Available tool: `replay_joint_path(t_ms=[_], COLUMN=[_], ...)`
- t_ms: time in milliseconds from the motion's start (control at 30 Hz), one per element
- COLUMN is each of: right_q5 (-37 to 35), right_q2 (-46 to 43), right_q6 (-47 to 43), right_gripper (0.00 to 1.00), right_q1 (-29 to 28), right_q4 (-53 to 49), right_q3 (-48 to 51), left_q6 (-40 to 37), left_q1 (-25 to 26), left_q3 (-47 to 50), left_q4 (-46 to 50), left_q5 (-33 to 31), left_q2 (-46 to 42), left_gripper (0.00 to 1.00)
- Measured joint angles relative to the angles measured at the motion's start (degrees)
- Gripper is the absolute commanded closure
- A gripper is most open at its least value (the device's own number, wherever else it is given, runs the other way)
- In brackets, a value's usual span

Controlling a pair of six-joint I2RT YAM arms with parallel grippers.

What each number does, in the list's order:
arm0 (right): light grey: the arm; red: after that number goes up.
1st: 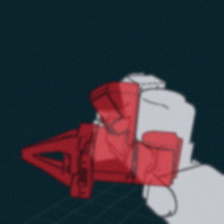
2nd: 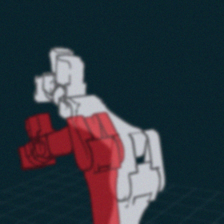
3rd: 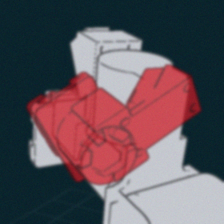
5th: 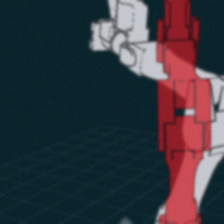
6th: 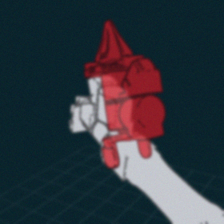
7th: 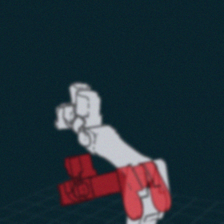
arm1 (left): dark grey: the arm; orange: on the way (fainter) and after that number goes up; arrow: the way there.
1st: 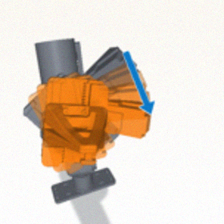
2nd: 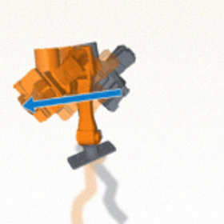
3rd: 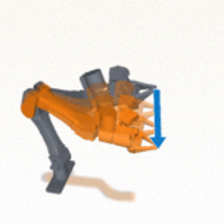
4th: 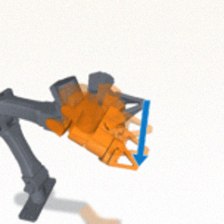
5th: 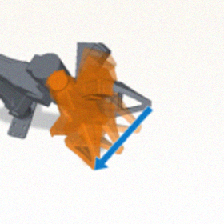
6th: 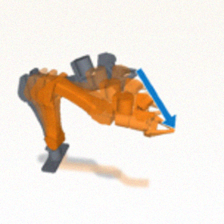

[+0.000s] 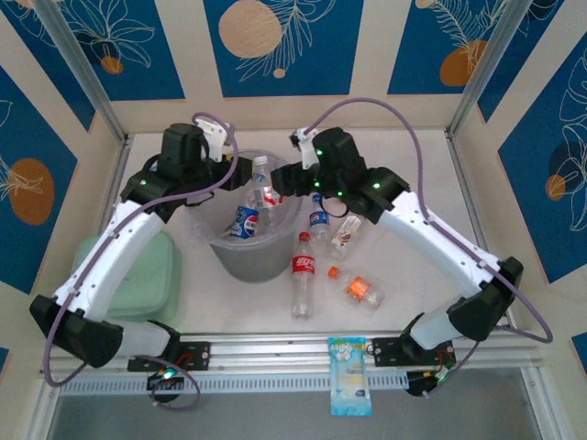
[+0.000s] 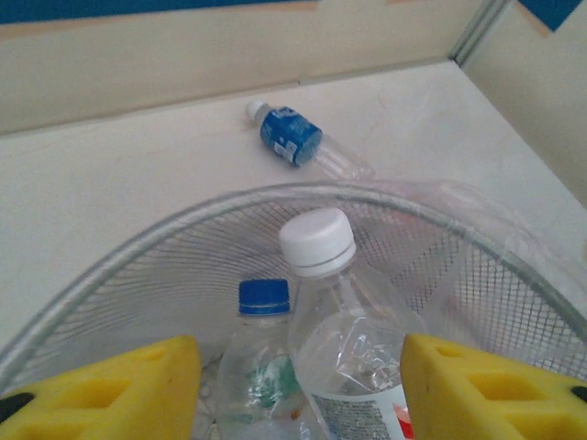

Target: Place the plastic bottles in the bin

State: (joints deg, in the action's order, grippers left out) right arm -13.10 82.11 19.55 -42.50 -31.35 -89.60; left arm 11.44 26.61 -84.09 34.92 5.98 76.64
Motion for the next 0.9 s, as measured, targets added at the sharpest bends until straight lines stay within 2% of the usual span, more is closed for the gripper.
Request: replay_joint_path(t_ms=[167,333,400,500,667,900], right_q5=[0.04,0.72,1.42,2.86,6.62,10.73], right_q2=[-7.67,-12.55,-12.68,-12.39,-10.84,-5.92], right_q6=[2.19,4.57,5.40,6.32,7.37,8.63], right_gripper=[0.34,0.34,0.34,0.34,0.34,0.33], right_q1=[4.09,7.72,8.37,8.68,8.72,8.76], right_q4=[0.50,0.24,-0.02,-0.52,-1.27,-1.29], right_q3=[3.23,8.63,10.03,11.61,11.74,11.74], left_q6=[-0.87,-1.05,-1.07,-1.16,-0.76,0.72], left_q1=[1.88,2.29,2.78,3.89,4.81,5.42], left_q3=[-0.72,-1.49,-1.79,-1.95,0.70,7.69], left_q4=[-0.26,-1.95,-2.62,-2.93,-5.05,-12.00], left_q5=[-0.04,-0.26,-0.28,-1.09,-2.47,-3.63], left_q2=[4.22,8.22,9.33,9.86,8.96,5.68], left_gripper=[0.54,0.57,0.59,0.69,0.81,0.86])
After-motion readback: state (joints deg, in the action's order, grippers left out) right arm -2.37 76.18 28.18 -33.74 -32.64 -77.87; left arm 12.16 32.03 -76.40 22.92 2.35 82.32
